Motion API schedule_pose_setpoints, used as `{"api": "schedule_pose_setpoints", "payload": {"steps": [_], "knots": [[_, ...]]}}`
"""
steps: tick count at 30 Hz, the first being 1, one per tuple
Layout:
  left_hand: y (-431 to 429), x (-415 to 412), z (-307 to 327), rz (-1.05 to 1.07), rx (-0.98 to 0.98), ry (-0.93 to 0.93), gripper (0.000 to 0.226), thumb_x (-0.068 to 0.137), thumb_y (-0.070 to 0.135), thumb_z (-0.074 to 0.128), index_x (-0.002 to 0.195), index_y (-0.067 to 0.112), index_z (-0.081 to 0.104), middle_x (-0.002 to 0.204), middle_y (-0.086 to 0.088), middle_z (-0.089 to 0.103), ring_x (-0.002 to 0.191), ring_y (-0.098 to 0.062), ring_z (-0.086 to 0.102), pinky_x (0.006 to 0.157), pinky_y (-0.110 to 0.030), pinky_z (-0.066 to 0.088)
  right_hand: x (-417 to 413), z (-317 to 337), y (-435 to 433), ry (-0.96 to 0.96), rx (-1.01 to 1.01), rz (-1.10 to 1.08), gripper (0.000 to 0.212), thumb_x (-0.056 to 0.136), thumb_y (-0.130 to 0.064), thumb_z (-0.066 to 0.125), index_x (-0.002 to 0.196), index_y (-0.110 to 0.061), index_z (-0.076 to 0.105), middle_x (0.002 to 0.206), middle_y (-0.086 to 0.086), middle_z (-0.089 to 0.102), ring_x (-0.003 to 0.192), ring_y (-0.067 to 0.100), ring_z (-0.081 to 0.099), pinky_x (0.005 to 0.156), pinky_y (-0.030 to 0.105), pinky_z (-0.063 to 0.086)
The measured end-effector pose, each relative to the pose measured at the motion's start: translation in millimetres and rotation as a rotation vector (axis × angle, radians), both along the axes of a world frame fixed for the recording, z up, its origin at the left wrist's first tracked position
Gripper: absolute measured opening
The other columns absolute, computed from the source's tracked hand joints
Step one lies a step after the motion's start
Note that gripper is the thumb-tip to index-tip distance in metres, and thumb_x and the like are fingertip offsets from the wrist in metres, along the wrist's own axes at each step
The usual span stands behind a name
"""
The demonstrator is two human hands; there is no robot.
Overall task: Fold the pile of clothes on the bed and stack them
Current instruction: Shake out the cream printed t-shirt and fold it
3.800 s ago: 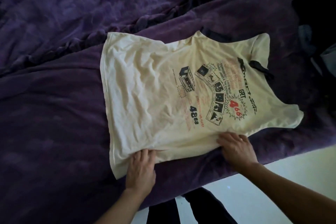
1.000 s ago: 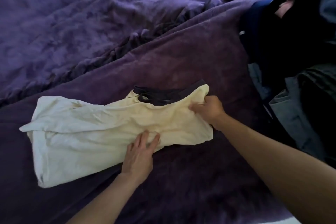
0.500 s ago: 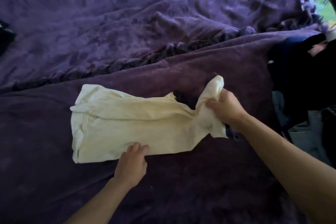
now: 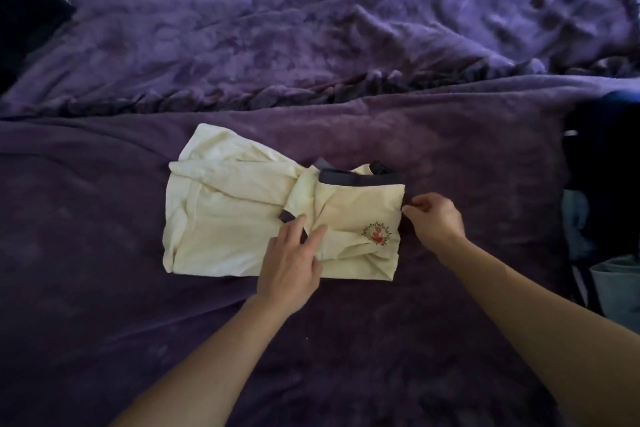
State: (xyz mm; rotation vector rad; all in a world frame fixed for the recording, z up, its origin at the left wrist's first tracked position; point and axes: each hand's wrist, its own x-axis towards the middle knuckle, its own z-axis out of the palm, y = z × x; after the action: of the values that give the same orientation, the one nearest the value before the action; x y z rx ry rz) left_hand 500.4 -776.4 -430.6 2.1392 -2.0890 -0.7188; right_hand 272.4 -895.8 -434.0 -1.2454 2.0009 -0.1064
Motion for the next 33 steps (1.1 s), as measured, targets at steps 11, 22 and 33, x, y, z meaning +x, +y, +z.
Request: {"api": "schedule_pose_setpoints", "payload": {"steps": [11,22,33], "knots": [[21,38,-33,-0.009,0.212,0.284,0.040,0.094,0.019,0.048,0.134,0.026,0.053,0.135,-0.002,0.046,0.121,-0.021,0.048,0.100,-0.035,0.042,42,-18,25,-0.295,-0.020,-0.156,0.029,0.080,-0.032,0.072,0.102,-0.021,0.056,0.095,-0.001,0.066,0.088,0.020,0.067,0.075,0.042,0.059],[50,210,10,0.481,0.120,0.195,0.020,0.087,0.008,0.056,0.102,0.012,0.067,0.102,-0.009,0.061,0.094,-0.029,0.062,0.080,-0.039,0.049,290,58,14,-0.362,-0.078,0.185,0.044,0.084,-0.025,0.065,0.123,-0.021,0.043,0.086,0.006,0.066,0.071,0.025,0.068,0.070,0.044,0.058],[29,275,-15,0.459,-0.062,0.116,0.031,0.090,0.016,0.057,0.121,0.009,0.060,0.121,-0.015,0.054,0.109,-0.035,0.053,0.087,-0.044,0.046,289,-10,55,0.117,-0.280,0.501,0.045,0.089,-0.032,0.057,0.133,-0.029,0.047,0.132,-0.005,0.052,0.119,0.022,0.048,0.085,0.039,0.047]]}}
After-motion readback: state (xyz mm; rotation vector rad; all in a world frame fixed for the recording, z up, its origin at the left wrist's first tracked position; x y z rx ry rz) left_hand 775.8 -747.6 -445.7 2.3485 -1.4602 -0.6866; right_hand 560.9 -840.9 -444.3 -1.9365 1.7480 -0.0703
